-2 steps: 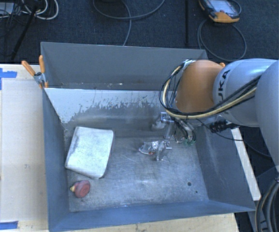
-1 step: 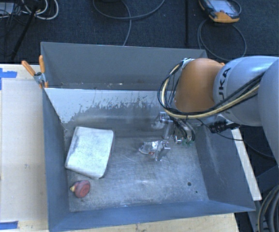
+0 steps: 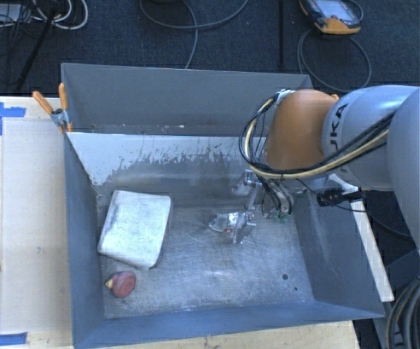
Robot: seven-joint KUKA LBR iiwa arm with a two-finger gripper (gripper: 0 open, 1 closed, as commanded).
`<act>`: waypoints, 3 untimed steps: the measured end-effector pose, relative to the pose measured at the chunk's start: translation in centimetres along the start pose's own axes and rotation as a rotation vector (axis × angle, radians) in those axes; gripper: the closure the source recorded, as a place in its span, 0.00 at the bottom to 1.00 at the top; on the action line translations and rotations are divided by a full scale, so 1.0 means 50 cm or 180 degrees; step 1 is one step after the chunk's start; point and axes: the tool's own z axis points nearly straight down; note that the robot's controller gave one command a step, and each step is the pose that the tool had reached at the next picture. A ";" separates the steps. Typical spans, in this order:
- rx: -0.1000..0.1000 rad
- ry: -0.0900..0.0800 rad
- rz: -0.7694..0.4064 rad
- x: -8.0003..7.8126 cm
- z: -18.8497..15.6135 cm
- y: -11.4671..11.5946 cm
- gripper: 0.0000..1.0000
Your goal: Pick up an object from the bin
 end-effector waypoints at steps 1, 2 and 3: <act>-0.0004 -0.0025 0.0264 0.023 0.049 0.010 0.00; 0.0000 -0.0014 0.0256 0.021 0.045 0.010 0.00; -0.0005 -0.0036 0.0254 0.016 0.040 0.011 1.00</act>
Offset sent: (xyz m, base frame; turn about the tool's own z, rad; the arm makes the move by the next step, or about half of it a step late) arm -0.0141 0.0069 -0.0294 0.0841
